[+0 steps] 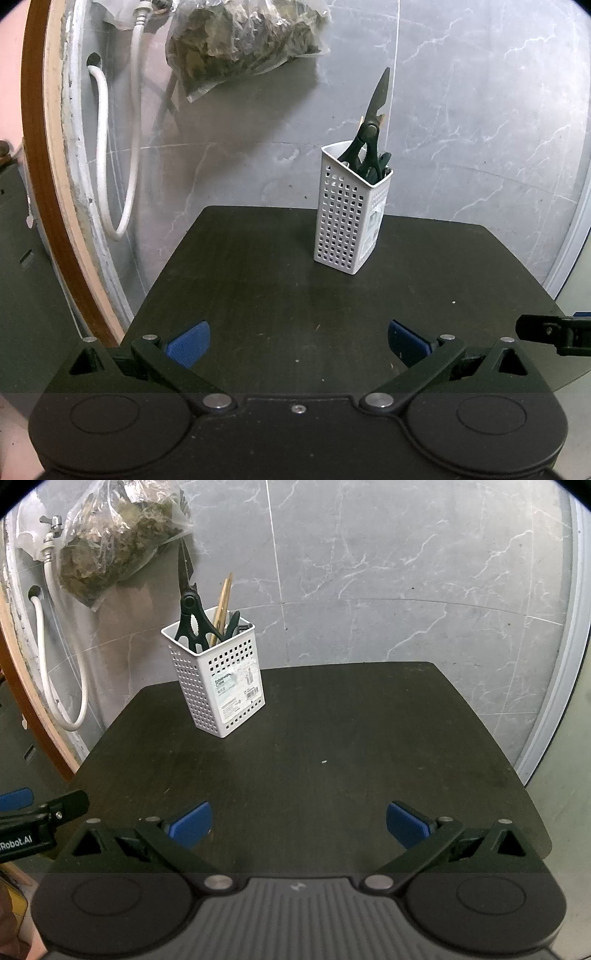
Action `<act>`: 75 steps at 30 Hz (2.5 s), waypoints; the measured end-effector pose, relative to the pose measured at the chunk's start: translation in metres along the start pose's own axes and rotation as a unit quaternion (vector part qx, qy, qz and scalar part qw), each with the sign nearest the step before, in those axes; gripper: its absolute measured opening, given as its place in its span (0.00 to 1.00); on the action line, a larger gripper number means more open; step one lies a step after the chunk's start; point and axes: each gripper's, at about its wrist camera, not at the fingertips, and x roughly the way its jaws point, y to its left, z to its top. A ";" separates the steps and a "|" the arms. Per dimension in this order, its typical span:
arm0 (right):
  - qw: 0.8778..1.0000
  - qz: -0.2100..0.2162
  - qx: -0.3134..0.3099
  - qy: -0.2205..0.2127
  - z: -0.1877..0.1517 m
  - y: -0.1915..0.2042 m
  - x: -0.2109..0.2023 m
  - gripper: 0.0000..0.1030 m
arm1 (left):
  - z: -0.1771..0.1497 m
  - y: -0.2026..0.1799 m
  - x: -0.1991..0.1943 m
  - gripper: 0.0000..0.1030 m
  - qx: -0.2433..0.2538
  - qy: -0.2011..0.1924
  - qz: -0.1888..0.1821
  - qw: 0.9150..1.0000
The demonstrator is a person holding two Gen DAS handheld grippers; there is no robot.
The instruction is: Organize utensils
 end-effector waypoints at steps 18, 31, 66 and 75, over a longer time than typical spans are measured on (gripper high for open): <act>1.000 0.002 0.000 0.004 0.000 0.001 0.003 1.00 | -0.001 0.000 0.005 0.99 -0.001 0.007 -0.002 1.000; 1.000 0.002 0.000 0.005 0.001 0.001 0.004 1.00 | -0.001 -0.001 0.008 0.99 -0.001 0.009 -0.005 1.000; 0.999 0.025 -0.005 0.043 0.014 -0.015 0.047 1.00 | 0.003 -0.009 0.042 0.99 -0.005 0.044 0.012 0.999; 0.997 0.044 -0.013 0.061 0.022 -0.025 0.070 1.00 | 0.004 -0.017 0.057 0.99 -0.009 0.056 0.029 0.998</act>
